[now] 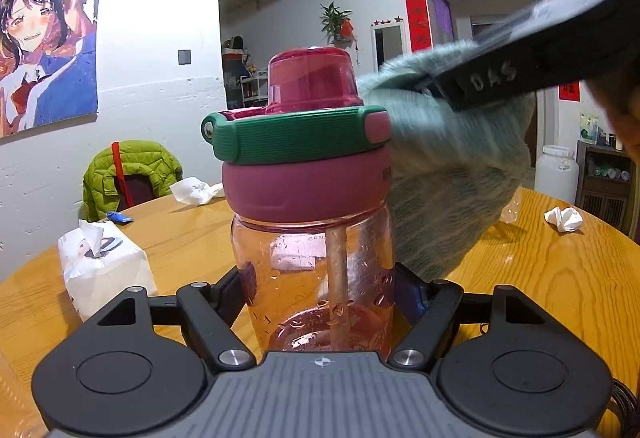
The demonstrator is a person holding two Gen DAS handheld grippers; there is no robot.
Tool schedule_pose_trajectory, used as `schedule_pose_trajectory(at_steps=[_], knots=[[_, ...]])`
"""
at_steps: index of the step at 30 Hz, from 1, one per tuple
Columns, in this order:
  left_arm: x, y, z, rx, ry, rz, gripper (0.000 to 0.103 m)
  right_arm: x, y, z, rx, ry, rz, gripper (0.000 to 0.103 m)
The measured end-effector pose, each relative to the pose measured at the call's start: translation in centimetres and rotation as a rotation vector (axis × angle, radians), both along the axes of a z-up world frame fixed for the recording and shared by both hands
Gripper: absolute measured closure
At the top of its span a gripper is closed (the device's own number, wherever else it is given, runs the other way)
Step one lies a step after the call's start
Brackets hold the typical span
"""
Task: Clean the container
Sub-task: 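Hold the pink bottle with the left tool while the right tool wipes its side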
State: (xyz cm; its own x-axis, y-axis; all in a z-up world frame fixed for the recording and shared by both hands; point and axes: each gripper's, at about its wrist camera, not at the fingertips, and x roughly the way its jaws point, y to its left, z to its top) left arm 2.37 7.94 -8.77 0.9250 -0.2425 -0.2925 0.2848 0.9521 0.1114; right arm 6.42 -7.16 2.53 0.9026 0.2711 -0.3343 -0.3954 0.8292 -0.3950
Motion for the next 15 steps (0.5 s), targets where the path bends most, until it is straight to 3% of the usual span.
schedule_pose_trajectory(at_steps=[8,15], knots=[[0.2,-0.3,-0.1,0.004,0.002,0.009,0.030,2.0,-5.5,-0.6,0.140,0.054,-0.090,0.089],[0.1,-0.3,-0.1,0.002,0.001,0.008,0.030,3.7,-7.2,-3.0,0.312,0.232,0.004,0.089]])
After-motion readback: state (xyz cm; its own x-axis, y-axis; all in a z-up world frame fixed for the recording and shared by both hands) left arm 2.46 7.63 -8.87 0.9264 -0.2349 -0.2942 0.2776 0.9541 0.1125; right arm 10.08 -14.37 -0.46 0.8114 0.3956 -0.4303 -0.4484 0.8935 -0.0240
